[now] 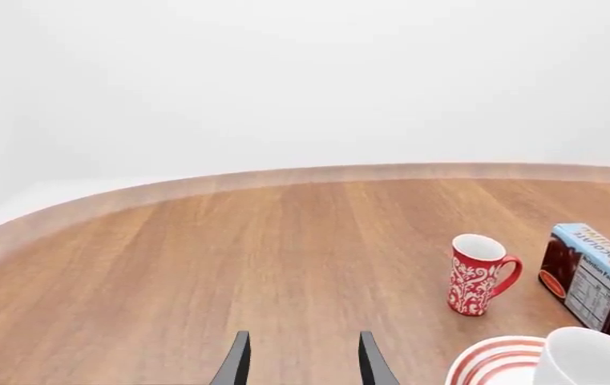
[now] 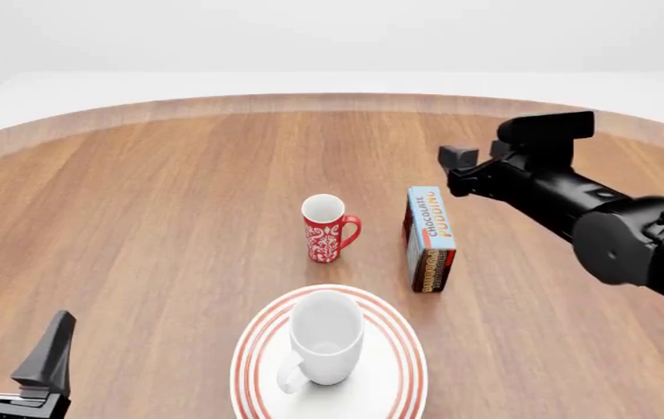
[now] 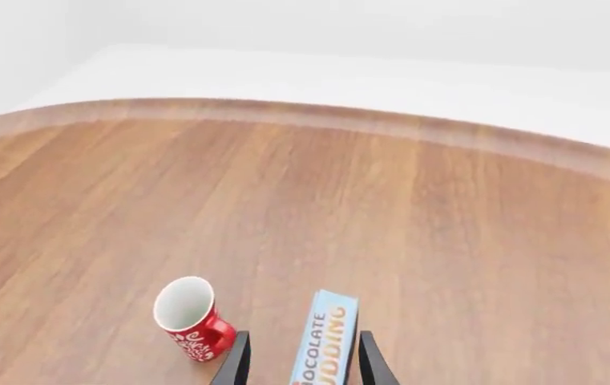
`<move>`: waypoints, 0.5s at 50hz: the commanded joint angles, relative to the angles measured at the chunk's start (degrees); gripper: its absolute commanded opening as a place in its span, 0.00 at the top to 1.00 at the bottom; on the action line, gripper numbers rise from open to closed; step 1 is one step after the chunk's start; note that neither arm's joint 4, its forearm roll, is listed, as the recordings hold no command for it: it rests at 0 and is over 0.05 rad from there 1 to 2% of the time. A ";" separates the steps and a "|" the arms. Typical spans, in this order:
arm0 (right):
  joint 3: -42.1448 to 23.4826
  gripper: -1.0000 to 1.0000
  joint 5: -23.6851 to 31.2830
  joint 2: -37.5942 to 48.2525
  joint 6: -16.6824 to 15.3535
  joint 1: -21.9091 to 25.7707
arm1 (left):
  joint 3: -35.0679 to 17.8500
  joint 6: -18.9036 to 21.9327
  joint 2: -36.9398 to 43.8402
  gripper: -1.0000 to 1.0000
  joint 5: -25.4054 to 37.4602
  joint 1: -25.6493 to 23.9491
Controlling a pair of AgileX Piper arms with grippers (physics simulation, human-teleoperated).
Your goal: Pick up the white mug and put it on the plate, and put the chocolate pudding to the right of the plate.
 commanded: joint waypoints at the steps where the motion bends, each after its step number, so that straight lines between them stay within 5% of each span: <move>1: -1.31 0.00 0.16 2.14 0.51 0.20 | 0.00 -0.48 0.20 0.00 -0.22 -0.10; 25: -2.06 0.00 -0.72 4.38 1.00 -1.83 | 0.03 -1.07 1.59 0.00 -1.64 -0.17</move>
